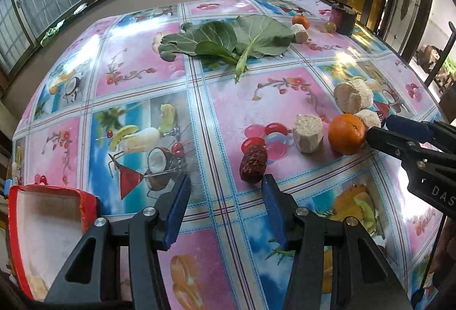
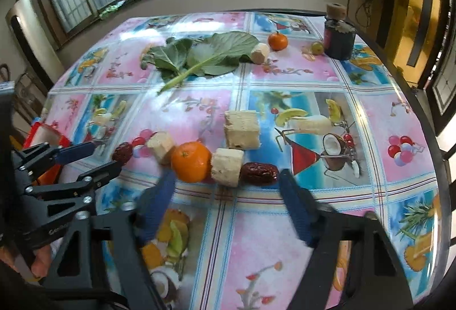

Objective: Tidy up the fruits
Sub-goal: 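Move both grippers over the remaining red dates on the tablecloth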

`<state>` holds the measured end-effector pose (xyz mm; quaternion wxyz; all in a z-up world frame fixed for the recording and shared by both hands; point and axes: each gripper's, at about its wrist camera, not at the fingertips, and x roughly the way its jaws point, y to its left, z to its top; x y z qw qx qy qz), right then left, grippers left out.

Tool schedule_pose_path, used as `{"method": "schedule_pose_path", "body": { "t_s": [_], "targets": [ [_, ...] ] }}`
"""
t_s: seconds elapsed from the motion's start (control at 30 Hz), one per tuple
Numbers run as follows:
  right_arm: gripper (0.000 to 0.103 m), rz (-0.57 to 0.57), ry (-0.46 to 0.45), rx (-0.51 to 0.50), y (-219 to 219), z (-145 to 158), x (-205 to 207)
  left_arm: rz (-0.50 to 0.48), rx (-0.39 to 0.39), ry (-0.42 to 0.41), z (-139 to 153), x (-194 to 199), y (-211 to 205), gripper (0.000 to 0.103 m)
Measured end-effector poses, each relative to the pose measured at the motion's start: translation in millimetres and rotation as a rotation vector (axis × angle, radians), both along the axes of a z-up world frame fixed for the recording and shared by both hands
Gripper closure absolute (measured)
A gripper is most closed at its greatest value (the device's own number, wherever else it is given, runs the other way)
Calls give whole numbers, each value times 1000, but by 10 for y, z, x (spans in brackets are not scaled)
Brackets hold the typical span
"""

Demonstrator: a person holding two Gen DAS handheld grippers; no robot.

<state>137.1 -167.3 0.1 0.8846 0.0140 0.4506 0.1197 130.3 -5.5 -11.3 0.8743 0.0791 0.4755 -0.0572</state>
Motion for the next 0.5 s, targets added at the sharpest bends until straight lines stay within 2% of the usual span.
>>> {"method": "schedule_pose_path", "body": {
  "t_s": [0.07, 0.3, 0.5],
  "targets": [
    [57, -20, 10, -15, -8, -32, 30, -7, 0, 2, -24, 17, -9, 52],
    [57, -42, 13, -9, -43, -46, 59, -24, -13, 6, -19, 86, -42, 52],
    [56, -66, 9, 73, -356, 27, -69, -46, -34, 5, -29, 131, -110, 52]
  ]
}}
